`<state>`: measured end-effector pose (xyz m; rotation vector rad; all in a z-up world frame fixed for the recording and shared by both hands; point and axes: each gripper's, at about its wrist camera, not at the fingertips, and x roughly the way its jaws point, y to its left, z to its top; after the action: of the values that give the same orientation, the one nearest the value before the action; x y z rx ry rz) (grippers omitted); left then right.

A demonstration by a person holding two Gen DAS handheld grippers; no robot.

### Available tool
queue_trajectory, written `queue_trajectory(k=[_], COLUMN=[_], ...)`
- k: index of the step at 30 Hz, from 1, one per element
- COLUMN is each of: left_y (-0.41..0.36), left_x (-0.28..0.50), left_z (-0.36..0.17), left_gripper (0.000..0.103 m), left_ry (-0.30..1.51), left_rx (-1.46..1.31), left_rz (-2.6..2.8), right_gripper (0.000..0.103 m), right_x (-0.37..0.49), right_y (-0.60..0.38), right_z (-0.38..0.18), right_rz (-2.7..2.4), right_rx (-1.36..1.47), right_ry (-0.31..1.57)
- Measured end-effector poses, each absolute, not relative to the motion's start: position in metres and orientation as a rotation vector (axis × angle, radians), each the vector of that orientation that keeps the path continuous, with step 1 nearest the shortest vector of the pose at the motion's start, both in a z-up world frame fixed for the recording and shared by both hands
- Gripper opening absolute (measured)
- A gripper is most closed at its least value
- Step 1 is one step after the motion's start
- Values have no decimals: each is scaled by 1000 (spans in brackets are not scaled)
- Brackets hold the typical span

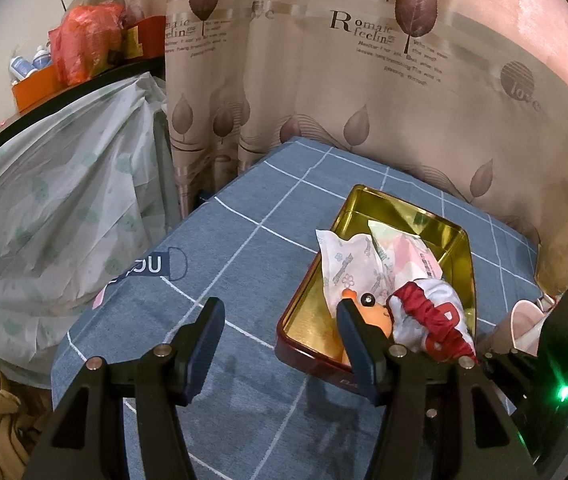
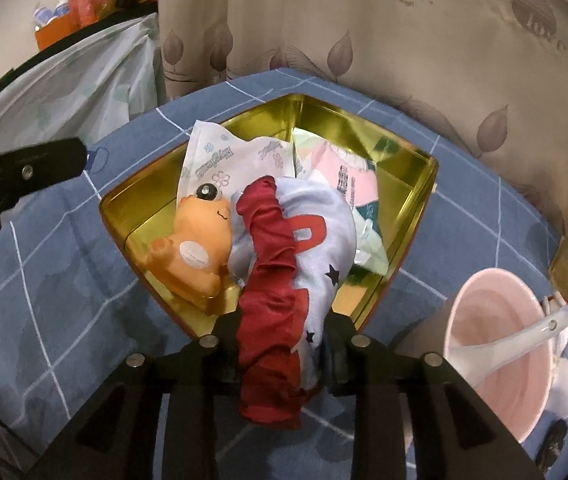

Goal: Organize soft objects
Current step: 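Lower the red-white scrunchie cloth into the tin tray and open the right gripper, then grasp the black mesh hair clip from the table with the right gripper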

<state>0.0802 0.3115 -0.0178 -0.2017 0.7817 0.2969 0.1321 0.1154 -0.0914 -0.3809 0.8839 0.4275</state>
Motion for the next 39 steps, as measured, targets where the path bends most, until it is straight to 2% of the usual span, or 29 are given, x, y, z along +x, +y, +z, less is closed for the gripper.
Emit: queue_trajectory(k=[6,10,12,13,14,26,39], left_y=[310,310,310,310,310,310,302], left_x=[81,81,81,81,81,81,81], left_z=[-19,-19,-19,-19,-19,-20,-23], left_gripper=[60,60,60,60,60,60,60], left_ry=[781,783,782,782,781,780,787], left_rx=[-200,-199,-200,-201,-199,-201,-161], left_rz=[295,297,298,297,298,300,291], right_gripper=[32,45,68,84,87,87,87], right_x=[137,134,130,127,125,108,106], right_y=[134,136,139,139,139,116,-34], right_z=[-93,-87,-82,-79,-74,-31,-27], right_rz=[435,475,463,454,454,481,200], right_rx=[-373,-341,-359,-366,-365,-266,-147], right_ry=[877,863,832,807,783,687,718])
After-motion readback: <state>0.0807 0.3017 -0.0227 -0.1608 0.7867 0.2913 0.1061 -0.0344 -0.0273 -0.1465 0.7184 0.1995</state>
